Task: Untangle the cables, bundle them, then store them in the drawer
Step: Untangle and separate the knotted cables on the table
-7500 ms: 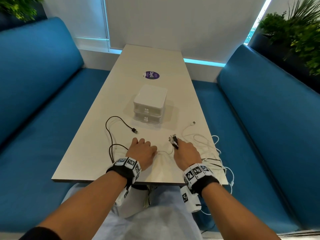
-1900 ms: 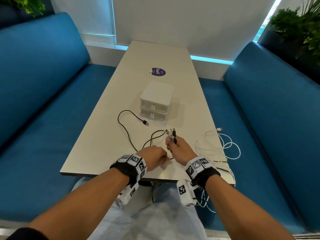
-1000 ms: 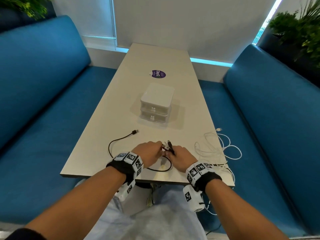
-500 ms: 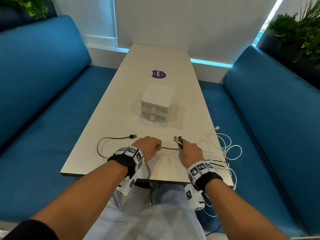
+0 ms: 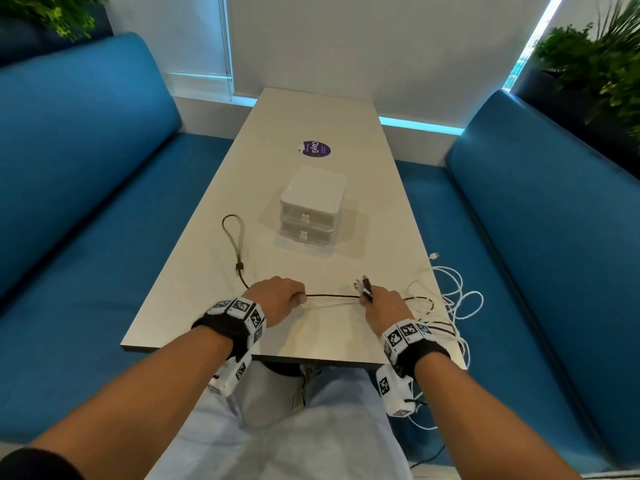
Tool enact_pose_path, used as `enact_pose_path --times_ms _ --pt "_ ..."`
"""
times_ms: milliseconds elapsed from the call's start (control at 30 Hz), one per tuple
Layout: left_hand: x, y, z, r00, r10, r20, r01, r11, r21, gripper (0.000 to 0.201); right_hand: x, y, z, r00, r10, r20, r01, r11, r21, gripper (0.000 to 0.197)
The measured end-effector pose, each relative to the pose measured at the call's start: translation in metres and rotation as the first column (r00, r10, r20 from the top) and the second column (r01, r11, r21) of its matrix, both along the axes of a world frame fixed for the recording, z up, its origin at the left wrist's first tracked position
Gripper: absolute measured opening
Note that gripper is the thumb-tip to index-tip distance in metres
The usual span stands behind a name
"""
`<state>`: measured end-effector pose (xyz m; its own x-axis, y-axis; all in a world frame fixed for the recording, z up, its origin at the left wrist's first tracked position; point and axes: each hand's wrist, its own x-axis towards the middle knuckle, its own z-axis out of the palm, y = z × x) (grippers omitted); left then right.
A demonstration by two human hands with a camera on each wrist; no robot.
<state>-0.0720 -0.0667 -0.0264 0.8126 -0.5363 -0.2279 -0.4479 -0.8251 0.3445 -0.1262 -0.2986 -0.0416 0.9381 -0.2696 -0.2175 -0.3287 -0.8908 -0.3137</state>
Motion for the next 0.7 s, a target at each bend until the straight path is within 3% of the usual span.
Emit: enact_pose_path --times_ms 200,400,533,700 --pt "-0.009 -0.017 -0.006 0.997 0.025 0.069 -0.030 0.997 0.070 0.027 0.000 0.016 0.005 0.992 -0.004 0.127 0.009 0.999 -0.036 0.033" --pt "-0.013 -0.036 -0.008 0.999 0.001 -0.036 0.001 0.999 0.055 0.024 -0.010 0.030 0.007 0.963 0.094 0.253 -0.119 0.989 0.086 0.041" --pt "-0.014 -0.040 -0.002 0.997 -0.040 -0.065 0.040 0.999 0.000 0.025 -0.013 0.033 0.004 0.967 0.203 0.154 -0.222 0.967 0.123 0.028" --pt "-0.013 -0.030 -0.001 0.989 -0.066 -0.131 0.056 0.995 -0.081 0.020 -0.015 0.027 0.001 0.972 0.235 0.004 -0.232 0.958 0.167 0.029"
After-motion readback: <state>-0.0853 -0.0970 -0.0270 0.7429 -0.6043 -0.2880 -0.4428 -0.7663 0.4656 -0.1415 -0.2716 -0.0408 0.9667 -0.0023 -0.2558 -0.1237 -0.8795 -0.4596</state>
